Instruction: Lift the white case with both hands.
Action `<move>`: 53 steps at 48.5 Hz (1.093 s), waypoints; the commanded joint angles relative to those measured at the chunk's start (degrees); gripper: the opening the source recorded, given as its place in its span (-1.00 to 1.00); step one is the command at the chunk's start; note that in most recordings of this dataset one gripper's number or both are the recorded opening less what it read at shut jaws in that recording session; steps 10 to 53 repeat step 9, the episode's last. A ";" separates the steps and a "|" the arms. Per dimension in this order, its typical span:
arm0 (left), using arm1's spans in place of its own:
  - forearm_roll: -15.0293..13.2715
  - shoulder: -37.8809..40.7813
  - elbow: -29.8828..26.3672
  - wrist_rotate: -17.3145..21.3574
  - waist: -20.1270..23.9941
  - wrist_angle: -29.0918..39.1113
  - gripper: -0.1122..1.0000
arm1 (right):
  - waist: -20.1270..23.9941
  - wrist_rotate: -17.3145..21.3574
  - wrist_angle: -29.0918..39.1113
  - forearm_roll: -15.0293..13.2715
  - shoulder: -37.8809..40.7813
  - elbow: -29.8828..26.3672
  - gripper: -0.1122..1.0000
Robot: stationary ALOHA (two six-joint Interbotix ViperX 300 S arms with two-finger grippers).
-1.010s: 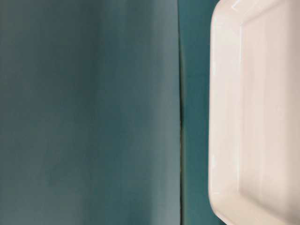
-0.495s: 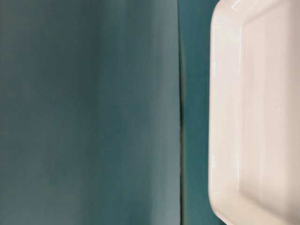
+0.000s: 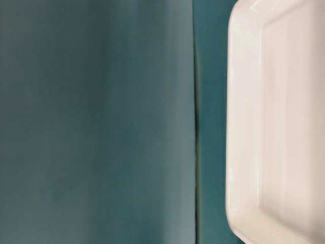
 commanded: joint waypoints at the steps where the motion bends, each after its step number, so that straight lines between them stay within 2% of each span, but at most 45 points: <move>1: 0.26 0.88 -1.41 0.09 0.00 -0.18 0.88 | 0.09 0.00 -0.18 -0.18 1.14 -0.53 0.75; 53: 0.26 0.88 -1.32 0.09 0.00 -0.18 0.88 | 0.09 0.00 -0.18 -0.26 1.05 -0.53 0.75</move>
